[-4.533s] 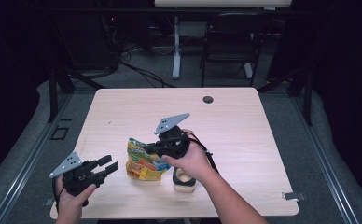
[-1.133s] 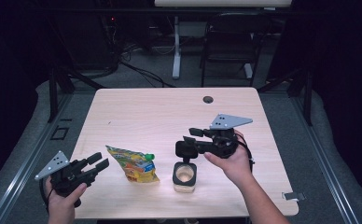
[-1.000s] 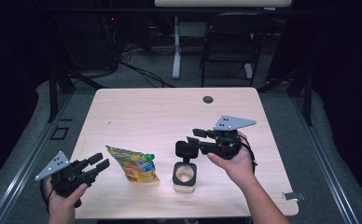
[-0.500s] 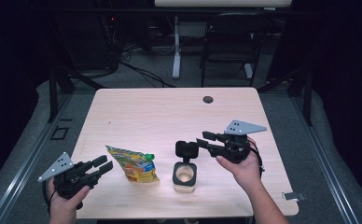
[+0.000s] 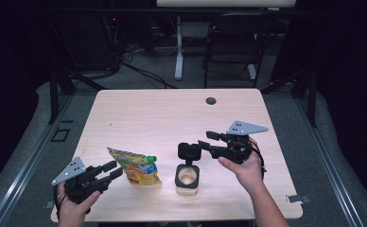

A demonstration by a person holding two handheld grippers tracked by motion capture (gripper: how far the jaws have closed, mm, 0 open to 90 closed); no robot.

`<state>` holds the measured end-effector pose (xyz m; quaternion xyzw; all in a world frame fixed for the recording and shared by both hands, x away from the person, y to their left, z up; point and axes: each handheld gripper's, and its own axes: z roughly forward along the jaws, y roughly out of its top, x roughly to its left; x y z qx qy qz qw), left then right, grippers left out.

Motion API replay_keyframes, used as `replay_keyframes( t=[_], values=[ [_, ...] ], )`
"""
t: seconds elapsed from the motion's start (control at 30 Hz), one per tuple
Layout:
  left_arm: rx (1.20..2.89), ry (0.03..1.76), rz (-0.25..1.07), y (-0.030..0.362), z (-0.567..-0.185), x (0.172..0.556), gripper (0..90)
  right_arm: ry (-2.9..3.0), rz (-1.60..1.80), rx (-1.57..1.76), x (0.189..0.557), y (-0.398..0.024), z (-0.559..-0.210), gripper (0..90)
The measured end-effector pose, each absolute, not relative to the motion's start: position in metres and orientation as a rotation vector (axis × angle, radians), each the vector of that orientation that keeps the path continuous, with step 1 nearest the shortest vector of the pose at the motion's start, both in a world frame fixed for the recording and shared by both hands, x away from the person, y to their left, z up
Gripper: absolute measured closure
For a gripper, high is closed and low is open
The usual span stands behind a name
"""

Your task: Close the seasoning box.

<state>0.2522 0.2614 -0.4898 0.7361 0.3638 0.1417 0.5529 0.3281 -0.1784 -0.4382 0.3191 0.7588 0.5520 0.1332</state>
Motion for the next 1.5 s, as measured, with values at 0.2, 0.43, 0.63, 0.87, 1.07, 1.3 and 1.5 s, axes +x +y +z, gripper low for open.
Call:
replay_keyframes(
  t=[0.2,0.43,0.63,0.87,1.07,1.3,1.5],
  values=[
    [1.754,0.865,0.338,0.256,-0.489,0.249,58.5,2.177,1.656,0.981,0.336,-0.182,-0.446,45.5],
    [1.756,0.844,0.312,0.247,-0.485,0.242,57.2,2.165,1.683,1.026,0.344,-0.188,-0.455,43.0],
    [1.782,0.818,0.303,0.236,-0.487,0.238,57.0,2.17,1.63,0.999,0.341,-0.189,-0.46,50.3],
    [1.817,0.806,0.281,0.221,-0.494,0.235,60.5,2.132,1.636,1.015,0.34,-0.192,-0.467,57.3],
    [1.823,0.78,0.256,0.207,-0.498,0.232,63.2,2.109,1.625,1.048,0.342,-0.196,-0.473,64.7],
    [1.836,0.765,0.233,0.19,-0.504,0.232,67.2,2.124,1.584,1.035,0.34,-0.19,-0.476,75.0],
    [1.857,0.747,0.219,0.178,-0.511,0.232,69.8,2.141,1.568,1.042,0.34,-0.184,-0.482,81.2]
  ],
)
